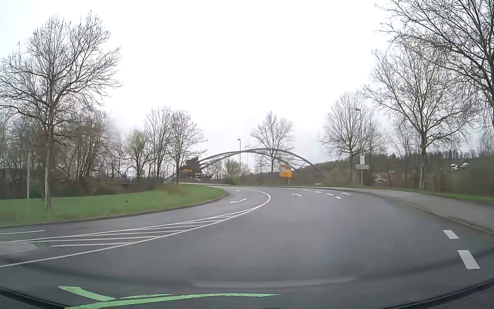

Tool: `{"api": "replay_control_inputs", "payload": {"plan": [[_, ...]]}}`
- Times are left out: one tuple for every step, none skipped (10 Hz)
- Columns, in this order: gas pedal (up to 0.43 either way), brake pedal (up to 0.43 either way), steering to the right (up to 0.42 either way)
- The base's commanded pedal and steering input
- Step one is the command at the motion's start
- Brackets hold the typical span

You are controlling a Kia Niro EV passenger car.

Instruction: Follow the waypoints while adhering to traffic rules and regulations

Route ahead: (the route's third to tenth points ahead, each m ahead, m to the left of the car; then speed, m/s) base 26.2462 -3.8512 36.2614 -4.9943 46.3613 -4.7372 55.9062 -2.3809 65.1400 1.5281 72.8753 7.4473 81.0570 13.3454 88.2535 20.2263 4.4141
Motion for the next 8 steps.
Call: {"api": "replay_control_inputs", "payload": {"plan": [[0.429,0.000,0.078],[0.429,0.000,0.079],[0.429,0.000,0.079],[0.429,0.000,0.079],[0.429,0.000,0.078],[0.429,0.000,0.078],[0.429,0.000,0.078],[0.429,0.000,0.076]]}}
